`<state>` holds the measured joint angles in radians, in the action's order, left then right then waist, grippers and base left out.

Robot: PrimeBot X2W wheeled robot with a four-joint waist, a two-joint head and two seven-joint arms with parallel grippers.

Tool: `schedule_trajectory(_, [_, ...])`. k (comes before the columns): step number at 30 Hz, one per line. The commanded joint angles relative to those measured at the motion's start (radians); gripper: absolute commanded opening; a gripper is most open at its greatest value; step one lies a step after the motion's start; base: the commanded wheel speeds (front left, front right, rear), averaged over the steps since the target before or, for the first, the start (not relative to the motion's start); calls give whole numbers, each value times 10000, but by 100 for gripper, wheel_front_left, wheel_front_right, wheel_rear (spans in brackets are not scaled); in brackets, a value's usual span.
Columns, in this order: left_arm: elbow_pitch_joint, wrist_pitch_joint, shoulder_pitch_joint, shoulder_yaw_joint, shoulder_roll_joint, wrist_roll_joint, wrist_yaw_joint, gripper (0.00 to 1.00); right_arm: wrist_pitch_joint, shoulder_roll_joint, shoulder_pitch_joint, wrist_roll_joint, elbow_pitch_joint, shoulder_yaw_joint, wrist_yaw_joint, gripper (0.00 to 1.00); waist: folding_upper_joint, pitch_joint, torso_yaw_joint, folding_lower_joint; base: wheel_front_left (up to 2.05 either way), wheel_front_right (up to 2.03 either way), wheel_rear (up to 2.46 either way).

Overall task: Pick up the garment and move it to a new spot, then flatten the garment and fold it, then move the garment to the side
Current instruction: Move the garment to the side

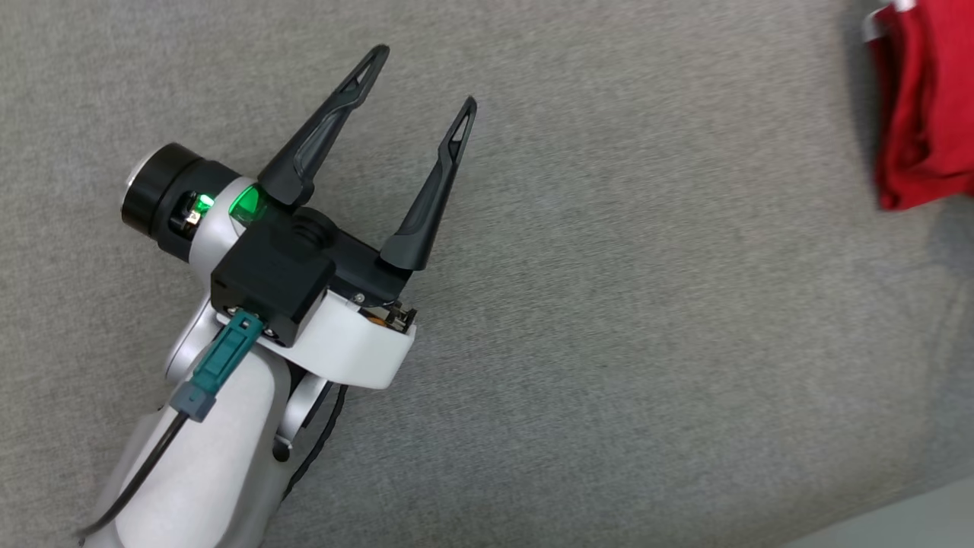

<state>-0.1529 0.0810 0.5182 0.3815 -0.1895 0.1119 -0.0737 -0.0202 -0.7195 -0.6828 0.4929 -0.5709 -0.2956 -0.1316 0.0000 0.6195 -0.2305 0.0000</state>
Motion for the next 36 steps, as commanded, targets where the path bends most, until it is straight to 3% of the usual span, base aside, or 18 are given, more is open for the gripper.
schedule_trajectory(1, [-107, 38, 223, 17, -63, -84, -66, 100, -132, -126, -224, 61, -144, 70, 17, 0, 0, 471, 410, 0, 0, 0, 0])
schedule_trajectory(6, [-346, 130, 401, 50, -60, -91, -19, 100, -282, -456, -776, -93, -962, 469, 18, 0, 0, 720, 657, 0, 0, 0, 0])
schedule_trajectory(7, [-379, 146, 412, 56, -67, -85, -6, 100, -394, -407, -882, -117, -1133, 553, 18, 15, 0, 742, 680, 0, 0, 0, 0])
schedule_trajectory(8, [-393, 160, 418, 63, -69, -77, 7, 100, -421, -364, -966, -161, -1344, 635, 18, 49, 0, 757, 700, 0, 0, 0, 0])
schedule_trajectory(9, [-400, 159, 417, 68, -70, -72, 17, 100, -486, -333, -1033, -269, -1589, 767, 18, 100, 0, 767, 714, 0, 0, 0, 0])
schedule_trajectory(15, [-161, 267, 158, -24, -115, 51, 149, 100, -1457, 323, -1179, -497, -2966, 1948, 18, 100, 0, 527, 686, 0, 0, 0, 0])
schedule_trajectory(21, [323, 471, -377, -229, -98, 351, 394, 100, -2358, 1208, -339, -69, -2971, 3000, 17, 100, 0, -257, 535, 0, 0, 0, 0])
schedule_trajectory(25, [559, 537, -854, -445, -116, 593, 611, 100, -2449, 1993, 631, 201, -1717, 3724, 17, 100, 0, -859, 361, 0, 0, 0, 0])
schedule_trajectory(30, [776, 599, -1541, -675, -119, 884, 883, 100, -2451, 3283, 2312, -397, 697, 4472, 17, 100, 0, -1604, 285, 0, 0, 0, 0])
schedule_trajectory(36, [992, 719, -2272, -887, -40, 1173, 1206, 100, -2456, 4492, 3978, -1168, 2991, 4657, 17, 100, 0, -2324, 560, 0, 0, 0, 0])
